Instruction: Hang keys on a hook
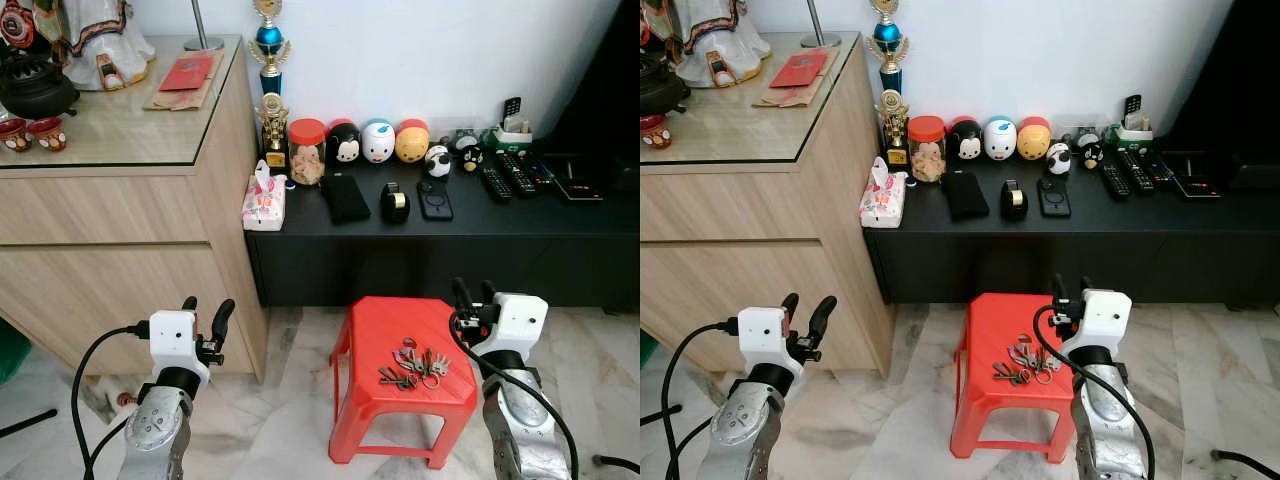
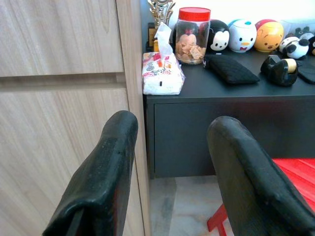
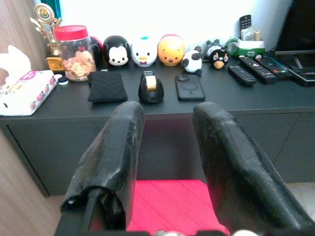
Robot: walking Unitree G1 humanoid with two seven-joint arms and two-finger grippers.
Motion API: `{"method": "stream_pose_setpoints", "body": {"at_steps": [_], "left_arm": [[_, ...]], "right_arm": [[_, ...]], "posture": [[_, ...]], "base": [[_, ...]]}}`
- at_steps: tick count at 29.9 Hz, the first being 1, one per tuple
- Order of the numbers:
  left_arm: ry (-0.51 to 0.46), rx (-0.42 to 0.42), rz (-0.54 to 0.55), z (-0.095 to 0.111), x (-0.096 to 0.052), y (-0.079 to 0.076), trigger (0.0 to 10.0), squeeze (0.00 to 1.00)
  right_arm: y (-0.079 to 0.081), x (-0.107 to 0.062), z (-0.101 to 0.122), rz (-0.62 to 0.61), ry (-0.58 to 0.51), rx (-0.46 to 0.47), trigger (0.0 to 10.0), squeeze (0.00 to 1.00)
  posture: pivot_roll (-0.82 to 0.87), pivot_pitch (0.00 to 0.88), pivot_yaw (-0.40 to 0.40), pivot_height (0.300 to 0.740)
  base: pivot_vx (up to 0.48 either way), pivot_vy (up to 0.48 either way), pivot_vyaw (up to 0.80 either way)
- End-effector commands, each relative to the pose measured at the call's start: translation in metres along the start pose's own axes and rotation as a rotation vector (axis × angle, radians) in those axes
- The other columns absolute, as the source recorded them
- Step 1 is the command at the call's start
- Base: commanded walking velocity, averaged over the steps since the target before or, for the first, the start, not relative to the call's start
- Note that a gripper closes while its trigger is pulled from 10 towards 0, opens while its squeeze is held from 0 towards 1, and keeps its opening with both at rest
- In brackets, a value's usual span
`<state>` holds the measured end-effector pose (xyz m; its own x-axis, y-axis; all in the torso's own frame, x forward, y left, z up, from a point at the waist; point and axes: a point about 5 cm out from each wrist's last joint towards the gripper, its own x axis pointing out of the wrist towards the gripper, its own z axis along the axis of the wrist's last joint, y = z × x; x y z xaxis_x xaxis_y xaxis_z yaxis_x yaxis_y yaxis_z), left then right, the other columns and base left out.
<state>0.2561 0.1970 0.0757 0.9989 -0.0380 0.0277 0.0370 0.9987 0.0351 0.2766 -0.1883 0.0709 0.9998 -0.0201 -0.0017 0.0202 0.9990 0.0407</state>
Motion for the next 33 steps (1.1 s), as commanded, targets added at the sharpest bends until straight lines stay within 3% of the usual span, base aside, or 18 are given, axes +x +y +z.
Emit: {"method": "stream_pose_setpoints", "body": {"at_steps": [1, 9, 27, 33], "left_arm": [[0.006, -0.015, 0.004, 0.001, 0.000, 0.001, 10.0, 0.00], [0.000, -0.032, 0.008, 0.004, 0.004, -0.002, 10.0, 0.00], [0.000, -0.052, 0.017, 0.006, 0.005, -0.004, 10.0, 0.00], [0.000, -0.058, 0.016, 0.006, 0.006, -0.005, 10.0, 0.00]], "right_arm": [[-0.001, 0.002, 0.004, 0.000, -0.008, -0.009, 10.0, 0.00], [-0.002, 0.007, 0.007, -0.008, -0.001, -0.011, 10.0, 0.00], [-0.002, 0.010, 0.005, -0.020, 0.044, -0.002, 10.0, 0.00], [-0.002, 0.014, 0.006, -0.017, 0.049, -0.002, 10.0, 0.00]], "posture": [[-0.15, 0.014, -0.006, 0.740], [-0.14, 0.066, -0.009, 0.740], [-0.14, 0.083, -0.013, 0.740], [-0.14, 0.079, -0.014, 0.701]], "base": [[0.000, 0.000, 0.00], [0.000, 0.000, 0.00], [0.000, 0.000, 0.00], [0.000, 0.000, 0.00]]}}
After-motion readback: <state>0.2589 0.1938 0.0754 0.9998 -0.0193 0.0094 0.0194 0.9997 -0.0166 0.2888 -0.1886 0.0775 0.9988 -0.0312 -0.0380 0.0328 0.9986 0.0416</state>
